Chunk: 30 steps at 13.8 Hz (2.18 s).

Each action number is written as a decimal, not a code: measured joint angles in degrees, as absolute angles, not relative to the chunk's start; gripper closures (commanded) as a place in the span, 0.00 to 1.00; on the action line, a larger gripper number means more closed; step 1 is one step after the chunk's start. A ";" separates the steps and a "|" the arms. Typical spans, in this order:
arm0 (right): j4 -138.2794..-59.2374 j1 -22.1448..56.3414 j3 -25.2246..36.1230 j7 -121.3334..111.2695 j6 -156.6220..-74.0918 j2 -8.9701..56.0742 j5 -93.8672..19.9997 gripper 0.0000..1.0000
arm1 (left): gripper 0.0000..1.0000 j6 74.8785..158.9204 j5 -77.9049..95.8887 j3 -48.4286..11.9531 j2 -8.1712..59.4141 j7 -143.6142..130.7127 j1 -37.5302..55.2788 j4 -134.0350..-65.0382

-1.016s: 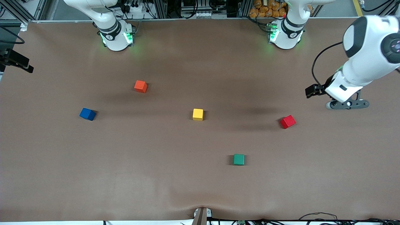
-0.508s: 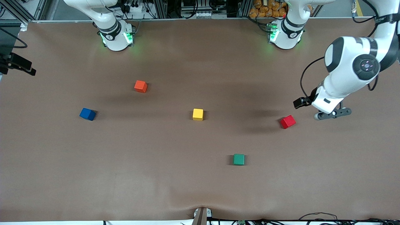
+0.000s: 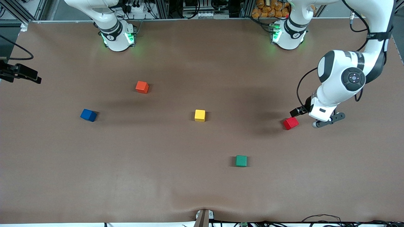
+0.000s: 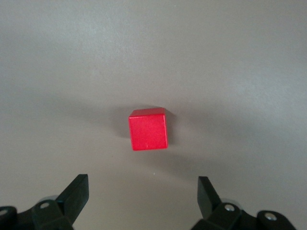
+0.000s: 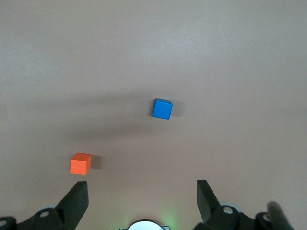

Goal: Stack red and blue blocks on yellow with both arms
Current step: 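Move the open left gripper down over the red cube, then close the left gripper on the red cube while the right gripper reaches the blue cube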

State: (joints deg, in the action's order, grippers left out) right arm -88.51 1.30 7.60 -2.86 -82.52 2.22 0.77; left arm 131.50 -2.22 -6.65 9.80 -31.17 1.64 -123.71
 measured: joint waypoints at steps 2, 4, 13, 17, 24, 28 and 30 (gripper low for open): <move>-88.49 1.20 7.71 -2.86 -82.60 5.12 0.79 0.00 | 0.00 133.78 -2.22 -6.64 11.34 -34.27 1.62 -124.27; -88.27 1.04 8.00 -2.86 -82.88 7.92 0.84 0.00 | 0.00 135.95 -2.22 -6.64 13.05 -36.72 1.63 -124.47; -86.69 0.22 8.45 -2.84 -82.76 9.54 0.83 0.00 | 0.00 141.78 -2.22 -6.39 18.82 -37.90 1.56 -124.61; -86.66 0.21 8.45 -2.80 -83.77 9.83 0.83 0.00 | 0.00 143.05 -2.22 -6.22 19.95 -37.93 1.25 -124.61; -86.73 -0.83 8.49 -2.15 -89.48 15.02 0.95 0.00 | 0.12 144.49 -2.23 -6.10 21.67 -37.93 0.49 -124.62; -89.48 -1.58 8.51 -0.40 -93.35 17.15 -0.96 0.00 | 0.22 145.53 -2.23 -6.11 22.72 -37.93 0.49 -124.62; -91.30 -2.46 8.52 -0.40 -95.76 18.75 -2.28 0.00 | 0.50 145.82 -2.23 -6.11 23.07 -37.93 0.49 -124.62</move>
